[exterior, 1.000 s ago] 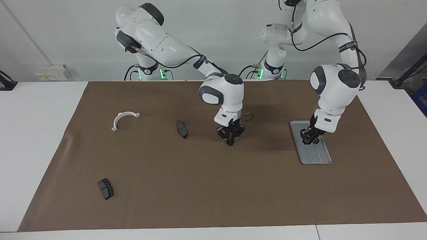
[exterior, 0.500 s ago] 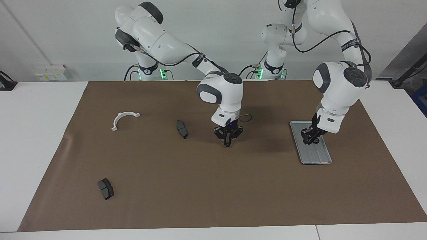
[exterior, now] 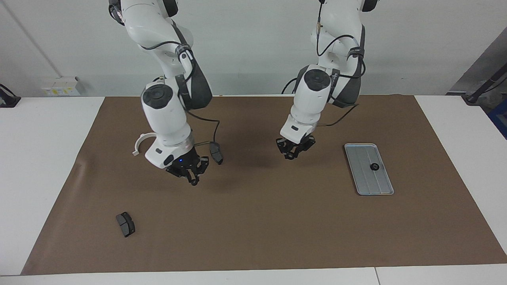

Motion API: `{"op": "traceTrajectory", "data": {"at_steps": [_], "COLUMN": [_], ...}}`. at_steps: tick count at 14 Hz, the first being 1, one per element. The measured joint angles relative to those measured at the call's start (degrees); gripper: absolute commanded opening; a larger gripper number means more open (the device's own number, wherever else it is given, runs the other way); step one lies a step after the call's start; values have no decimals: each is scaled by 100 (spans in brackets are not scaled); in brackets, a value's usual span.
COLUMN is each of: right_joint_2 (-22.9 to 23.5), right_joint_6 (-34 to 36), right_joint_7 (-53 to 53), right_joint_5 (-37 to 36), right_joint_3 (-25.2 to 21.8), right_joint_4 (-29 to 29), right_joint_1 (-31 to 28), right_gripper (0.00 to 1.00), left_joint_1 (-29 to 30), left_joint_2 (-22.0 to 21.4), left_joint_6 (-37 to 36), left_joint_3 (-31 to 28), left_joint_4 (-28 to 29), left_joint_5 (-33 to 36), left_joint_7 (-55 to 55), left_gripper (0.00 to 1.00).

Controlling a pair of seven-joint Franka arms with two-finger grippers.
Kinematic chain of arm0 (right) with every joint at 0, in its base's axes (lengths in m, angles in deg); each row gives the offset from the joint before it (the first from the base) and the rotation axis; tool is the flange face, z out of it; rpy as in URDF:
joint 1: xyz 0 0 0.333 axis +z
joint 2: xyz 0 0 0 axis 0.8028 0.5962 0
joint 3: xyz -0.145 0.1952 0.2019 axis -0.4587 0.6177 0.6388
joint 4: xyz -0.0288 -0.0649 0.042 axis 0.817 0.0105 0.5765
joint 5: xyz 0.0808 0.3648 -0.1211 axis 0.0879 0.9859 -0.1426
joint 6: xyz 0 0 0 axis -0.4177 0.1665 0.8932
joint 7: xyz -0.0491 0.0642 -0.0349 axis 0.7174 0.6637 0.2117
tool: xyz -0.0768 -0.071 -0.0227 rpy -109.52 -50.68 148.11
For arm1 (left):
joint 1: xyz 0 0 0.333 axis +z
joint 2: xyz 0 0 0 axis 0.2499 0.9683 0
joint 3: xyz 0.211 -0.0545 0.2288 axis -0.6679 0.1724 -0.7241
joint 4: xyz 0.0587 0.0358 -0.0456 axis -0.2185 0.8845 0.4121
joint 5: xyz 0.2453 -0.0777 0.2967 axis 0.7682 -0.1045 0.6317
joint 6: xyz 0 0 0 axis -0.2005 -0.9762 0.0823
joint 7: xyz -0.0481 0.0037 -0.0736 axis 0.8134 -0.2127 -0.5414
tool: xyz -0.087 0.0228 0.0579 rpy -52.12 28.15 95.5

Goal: Place bearing gear from tray to pile

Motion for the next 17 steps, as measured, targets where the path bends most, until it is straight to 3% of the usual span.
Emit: {"op": "traceTrajectory", "data": {"at_steps": [3, 6, 8, 10, 11, 13, 14, 15, 17], "right_joint_2": [431, 865, 977, 999, 1026, 1079, 1104, 1129, 1157], "right_joint_6": [-622, -1096, -1254, -1347, -1351, -1354, -1361, -1389, -1432], "right_joint_7": [93, 444, 544, 546, 549, 583, 618, 649, 653], "right_joint_5": [14, 14, 14, 14, 14, 13, 13, 13, 13], "right_joint_3": [-91, -156, -215, -237, -247, -322, -361, -387, -390], "right_joint_4": [-1, -8, -18, -21, -20, -16, -10, -1, 5], "right_joint_1": [-6, -6, -9, -17, -21, -23, -25, -27, -27], "right_gripper": [0, 0, 0, 0, 0, 0, 35, 99, 100], "left_joint_1": [-216, -309, -463, -531, -530, -530, -529, -528, -498], "left_joint_2": [392, 467, 467, 467, 464, 443, 430, 423, 405], "left_joint_6": [362, 815, 1058, 1097, 1105, 1119, 1120, 1120, 1120], "left_joint_3": [-5, -2, 0, -3, -10, -28, -35, -45, -121], "left_joint_4": [56, 328, 547, 602, 602, 601, 601, 601, 577], "left_joint_5": [0, 0, 0, 0, 0, 0, 0, 0, 0], "left_joint_7": [99, 92, 92, 93, 90, 86, 85, 86, 93], "left_gripper": [0, 13, 37, 88, 98, 100, 100, 100, 100]}}
